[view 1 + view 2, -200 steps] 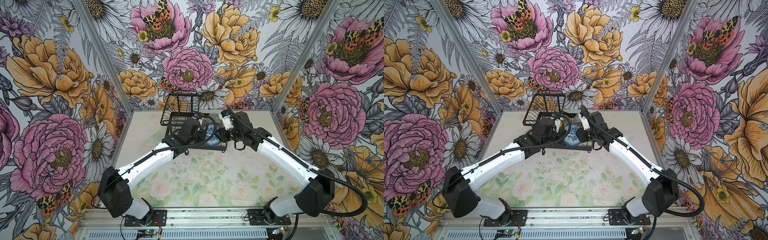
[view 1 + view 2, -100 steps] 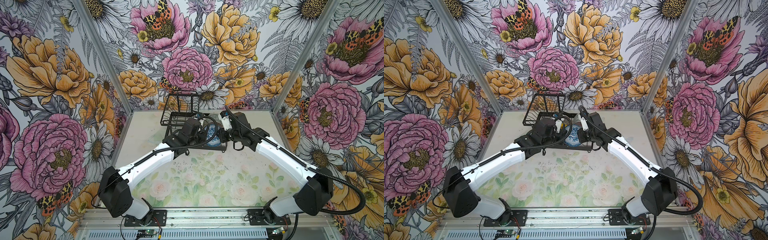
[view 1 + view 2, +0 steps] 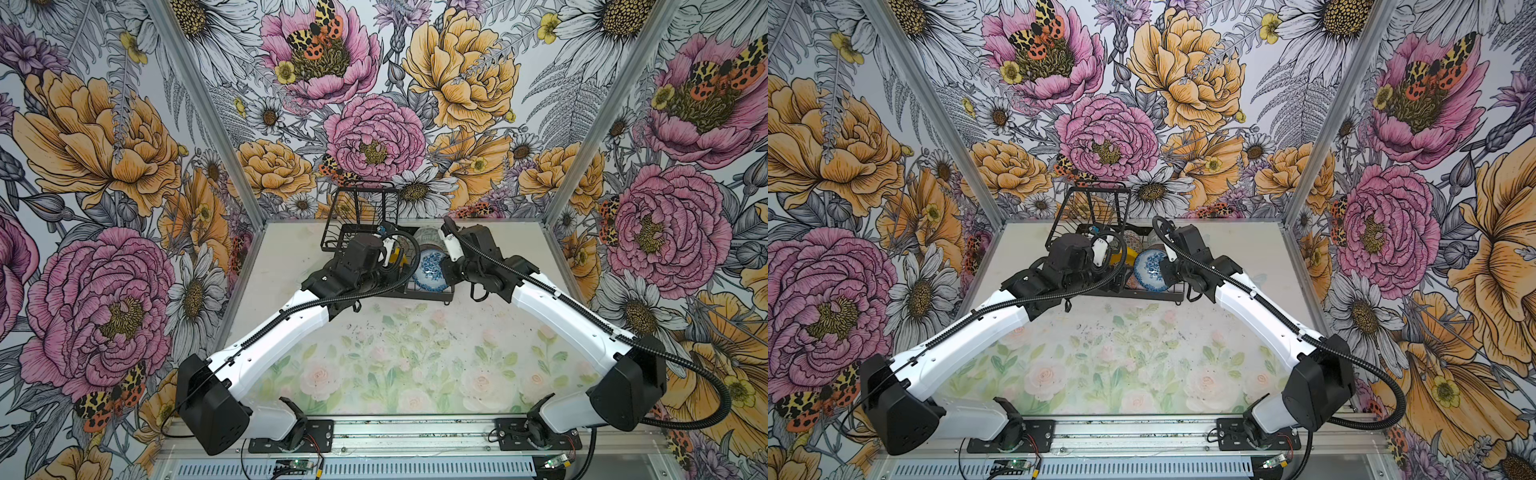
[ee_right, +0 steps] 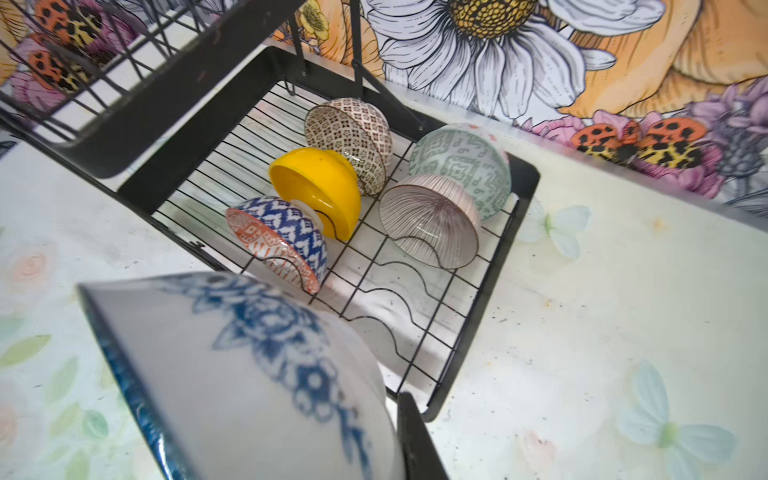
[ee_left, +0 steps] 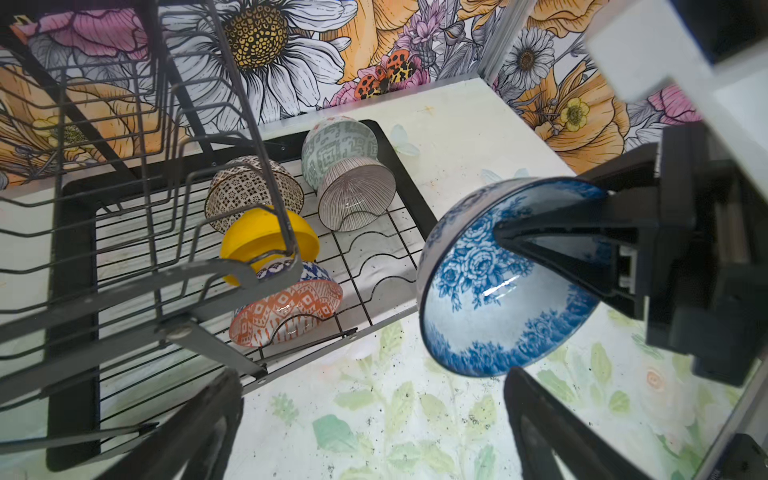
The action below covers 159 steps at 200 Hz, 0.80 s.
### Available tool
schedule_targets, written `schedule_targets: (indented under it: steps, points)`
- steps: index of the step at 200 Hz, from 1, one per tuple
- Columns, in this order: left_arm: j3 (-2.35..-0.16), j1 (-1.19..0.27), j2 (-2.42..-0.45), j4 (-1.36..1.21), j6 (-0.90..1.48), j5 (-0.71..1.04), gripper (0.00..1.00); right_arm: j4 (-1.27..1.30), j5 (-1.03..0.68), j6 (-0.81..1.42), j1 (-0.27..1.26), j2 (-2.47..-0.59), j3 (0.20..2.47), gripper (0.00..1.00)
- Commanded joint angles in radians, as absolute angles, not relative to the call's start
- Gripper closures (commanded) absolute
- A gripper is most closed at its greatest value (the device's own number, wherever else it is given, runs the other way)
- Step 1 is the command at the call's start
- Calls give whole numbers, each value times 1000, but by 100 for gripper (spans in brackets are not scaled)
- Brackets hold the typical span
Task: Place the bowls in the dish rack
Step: 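Close the right gripper on the floral bowl while the left gripper releases it, then lower the floral bowl into the rack slot nearest the robot with the right gripper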
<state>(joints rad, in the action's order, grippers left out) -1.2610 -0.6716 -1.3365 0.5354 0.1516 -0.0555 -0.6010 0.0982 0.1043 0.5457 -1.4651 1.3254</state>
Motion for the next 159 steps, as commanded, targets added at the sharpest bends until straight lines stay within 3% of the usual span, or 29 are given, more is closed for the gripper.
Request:
schedule_targets:
  steps: [1,49,82,159]
  points:
    - [-1265,-648,-1308,609,119,-26,1,-533,266,-33,544,-1471,1345,100]
    - [-1208,-622,-1262,619,73,-1,1,-107,471,-305,544,-1490,1160,100]
    - [-1190,-607,-1244,620,64,15,1,258,464,-479,545,-1536,1011,100]
    - [-1181,-586,-1256,618,56,29,1,601,408,-710,549,-1737,928,100]
